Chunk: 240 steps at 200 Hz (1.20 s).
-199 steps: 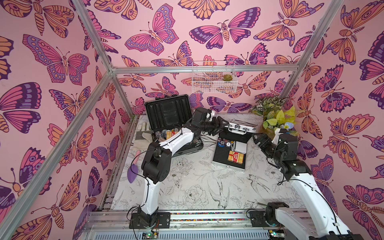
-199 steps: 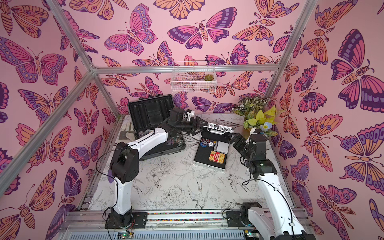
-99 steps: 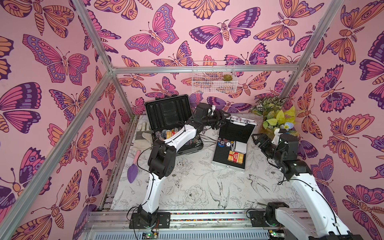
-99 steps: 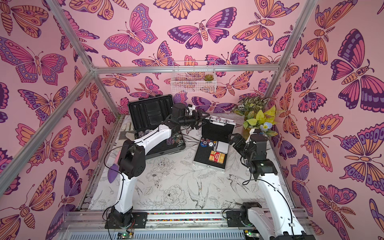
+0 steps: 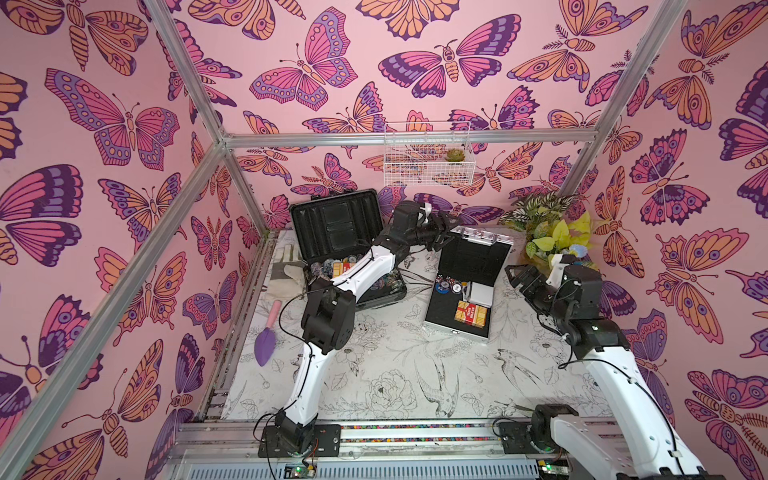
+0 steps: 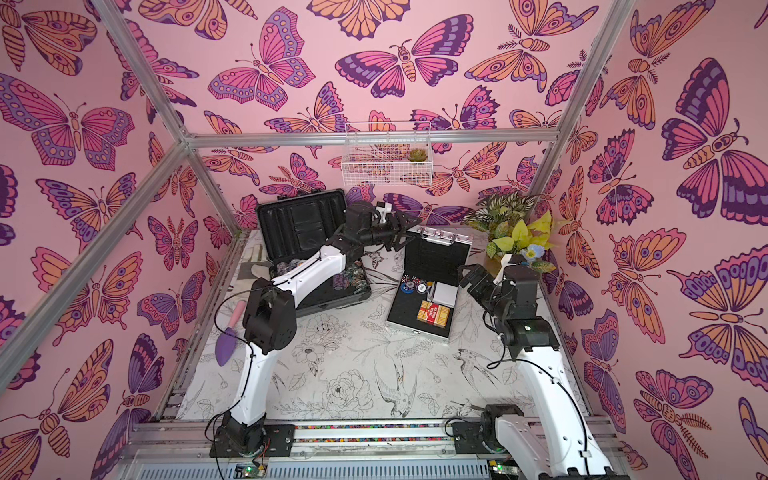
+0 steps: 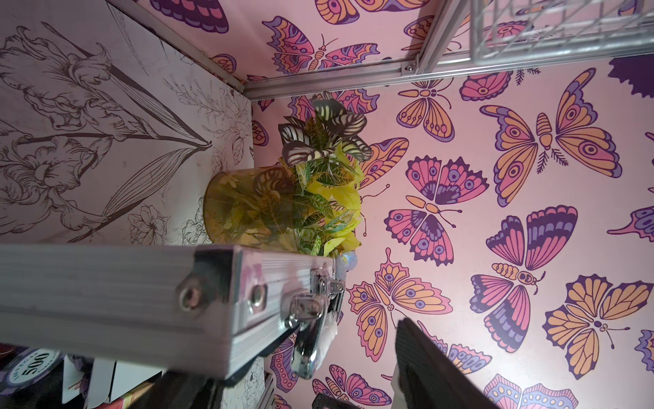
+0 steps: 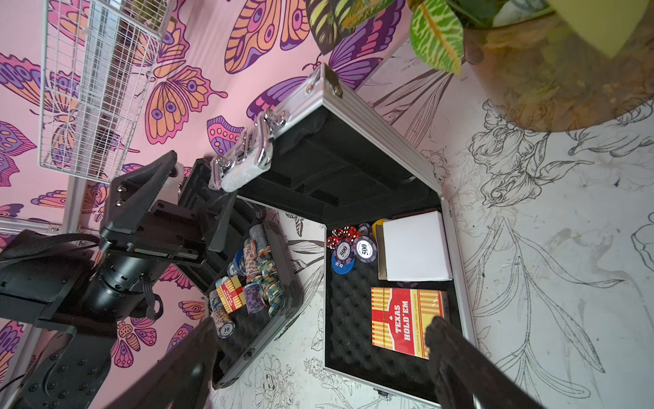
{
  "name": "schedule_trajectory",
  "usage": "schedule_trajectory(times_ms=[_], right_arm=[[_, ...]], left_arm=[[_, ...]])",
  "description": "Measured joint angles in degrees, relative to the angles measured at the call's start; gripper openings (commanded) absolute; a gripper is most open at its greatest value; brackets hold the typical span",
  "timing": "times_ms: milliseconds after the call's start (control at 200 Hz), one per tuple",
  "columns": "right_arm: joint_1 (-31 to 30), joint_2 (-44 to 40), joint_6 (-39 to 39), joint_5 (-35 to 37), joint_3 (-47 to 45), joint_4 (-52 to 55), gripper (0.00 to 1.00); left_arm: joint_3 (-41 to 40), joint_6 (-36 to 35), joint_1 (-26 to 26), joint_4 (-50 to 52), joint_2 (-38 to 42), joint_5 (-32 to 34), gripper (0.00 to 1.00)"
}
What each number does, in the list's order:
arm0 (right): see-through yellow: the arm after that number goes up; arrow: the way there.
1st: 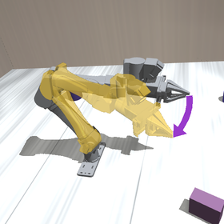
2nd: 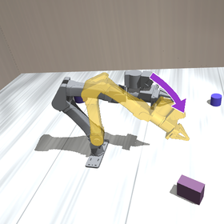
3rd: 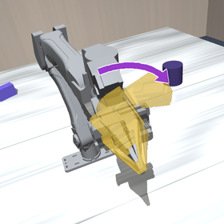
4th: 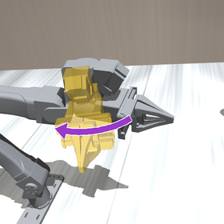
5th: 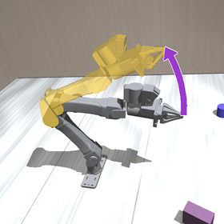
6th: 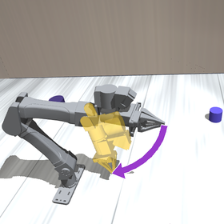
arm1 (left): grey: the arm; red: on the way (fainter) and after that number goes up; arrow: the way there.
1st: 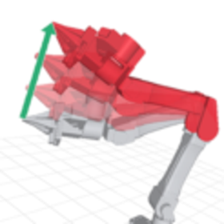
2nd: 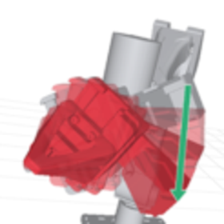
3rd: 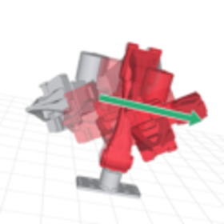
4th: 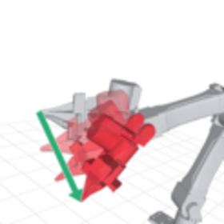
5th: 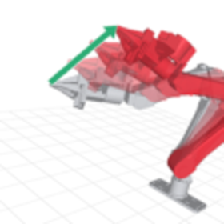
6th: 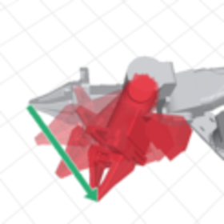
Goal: Open the poker set cases
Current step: Open the case lid on the poker set case, then reset both arms
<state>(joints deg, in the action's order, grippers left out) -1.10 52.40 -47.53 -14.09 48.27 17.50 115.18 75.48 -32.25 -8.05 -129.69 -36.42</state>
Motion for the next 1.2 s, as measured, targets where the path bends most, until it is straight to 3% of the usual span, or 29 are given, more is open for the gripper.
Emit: schedule_trajectory(times_ms=[521, 931, 1202], right_arm=[[0.0, -2.6, 0.0, -0.1, 0.0, 1.5, 0.93], [0.0, -2.5, 0.0, -0.1, 1.0, 2.5, 0.93], [0.0, -2.5, 0.0, -1.0, 1.1, 2.4, 0.93]], left_arm=[[2.6, 3.2, -0.3, -1.8, -2.3, 1.4, 0.76], [-14.8, 3.9, 0.3, -8.2, 5.1, 1.7, 0.76], [-21.9, 4.3, 0.9, -10.4, 10.1, 1.7, 0.76]])
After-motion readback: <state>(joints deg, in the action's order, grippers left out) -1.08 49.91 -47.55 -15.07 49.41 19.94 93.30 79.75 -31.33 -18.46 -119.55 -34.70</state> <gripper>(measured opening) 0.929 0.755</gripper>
